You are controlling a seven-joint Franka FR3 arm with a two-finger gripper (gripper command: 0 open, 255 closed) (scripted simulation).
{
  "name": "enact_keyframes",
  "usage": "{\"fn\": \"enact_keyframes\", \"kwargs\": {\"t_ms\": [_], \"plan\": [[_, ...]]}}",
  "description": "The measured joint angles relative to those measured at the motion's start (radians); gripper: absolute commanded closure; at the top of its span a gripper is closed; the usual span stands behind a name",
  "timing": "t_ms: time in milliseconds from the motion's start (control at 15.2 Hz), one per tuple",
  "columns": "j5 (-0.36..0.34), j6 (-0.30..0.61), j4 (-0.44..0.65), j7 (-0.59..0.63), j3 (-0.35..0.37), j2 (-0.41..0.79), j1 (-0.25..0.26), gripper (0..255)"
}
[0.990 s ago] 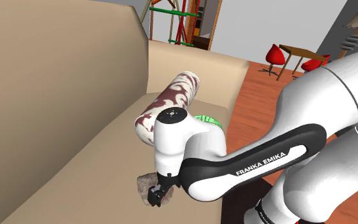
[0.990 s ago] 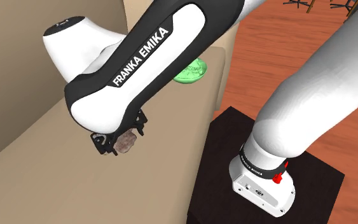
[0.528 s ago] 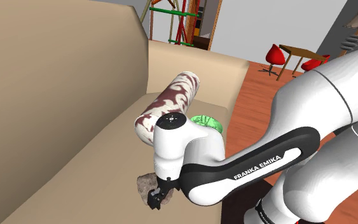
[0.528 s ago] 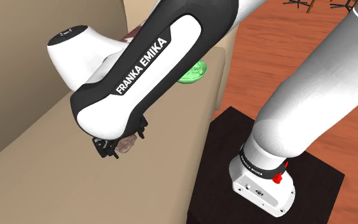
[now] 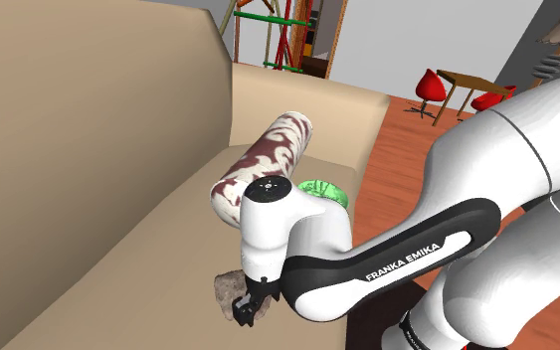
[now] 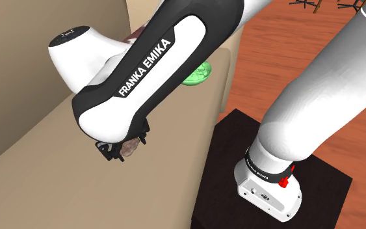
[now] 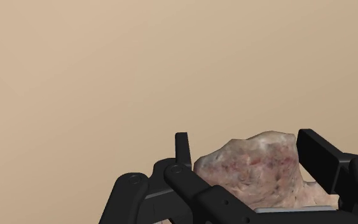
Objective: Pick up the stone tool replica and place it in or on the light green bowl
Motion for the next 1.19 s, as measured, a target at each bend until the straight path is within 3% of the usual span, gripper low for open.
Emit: {"fn": "enact_keyframes", "kwargs": {"t_ms": [396, 1188], "plan": [[0.005, -0.008, 0.001, -0.004, -0.003, -0.008, 0.002, 255], [0.052, -0.193, 0.073, -0.052, -0.055, -0.133, 0.027, 255]]}}
